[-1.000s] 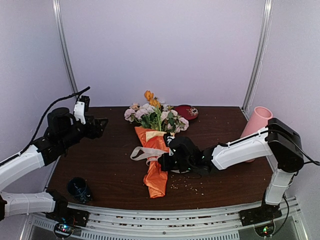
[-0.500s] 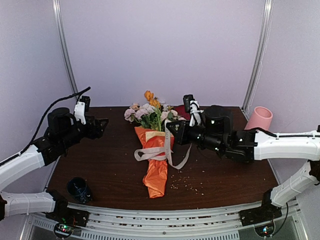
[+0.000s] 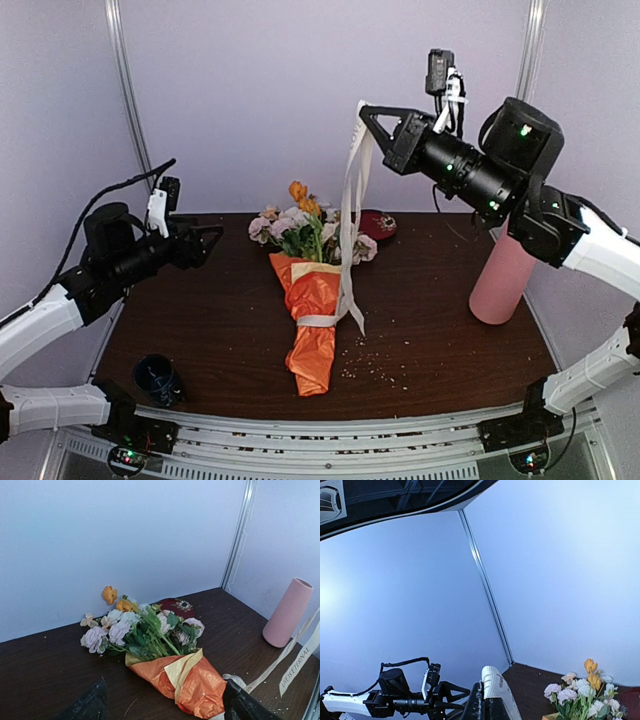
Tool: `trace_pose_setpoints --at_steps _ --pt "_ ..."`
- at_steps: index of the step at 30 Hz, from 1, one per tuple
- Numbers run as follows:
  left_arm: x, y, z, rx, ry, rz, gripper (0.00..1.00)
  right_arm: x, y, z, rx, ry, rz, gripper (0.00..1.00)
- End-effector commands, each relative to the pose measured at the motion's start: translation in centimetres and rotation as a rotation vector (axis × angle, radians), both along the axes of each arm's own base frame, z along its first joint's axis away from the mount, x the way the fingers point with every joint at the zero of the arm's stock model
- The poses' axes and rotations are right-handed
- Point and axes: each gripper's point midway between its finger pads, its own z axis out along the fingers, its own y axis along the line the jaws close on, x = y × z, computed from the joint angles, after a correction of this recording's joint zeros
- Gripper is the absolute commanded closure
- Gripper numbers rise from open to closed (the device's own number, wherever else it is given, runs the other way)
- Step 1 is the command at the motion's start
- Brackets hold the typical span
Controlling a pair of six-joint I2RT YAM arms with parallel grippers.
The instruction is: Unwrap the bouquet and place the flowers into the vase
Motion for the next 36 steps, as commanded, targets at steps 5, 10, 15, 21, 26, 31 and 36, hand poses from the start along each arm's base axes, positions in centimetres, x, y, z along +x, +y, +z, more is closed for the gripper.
trace_pose_setpoints --at_steps 5,10,15,21,26,31,36 --pt "-2.5 -4.7 7.0 -0.108 -0.177 -0.316 0.18 -2.4 0.4 6.3 0.035 -0.14 0.123 1.0" --pt "-4.1 -8.7 8.0 -0.137 -0.185 -0.542 0.17 -4.3 -0.1 7.7 0.111 -0.161 0.217 1.0" --pt "-7.3 -14.5 7.5 -0.098 -0.209 -0.745 0.17 -6.0 -0.8 8.1 0.152 -0.184 0.296 1.0" --pt "-7.9 -17.1 6.3 -0.113 -0.174 -0.835 0.18 -10.0 -1.3 9.1 0.164 -0.248 0.486 1.0" --pt "-8.9 -18.6 5.8 -0.099 -0.178 -0.895 0.18 -11.9 -3.1 9.9 0.18 -0.281 0.521 1.0" --pt "-9.8 -20.7 4.6 -0.072 -0.16 -0.939 0.18 -12.9 -4.3 10.7 0.217 -0.312 0.541 1.0" --pt "-10.3 -23.0 3.3 -0.047 -0.147 -0.968 0.19 -13.0 -3.6 10.5 0.215 -0.302 0.57 1.0"
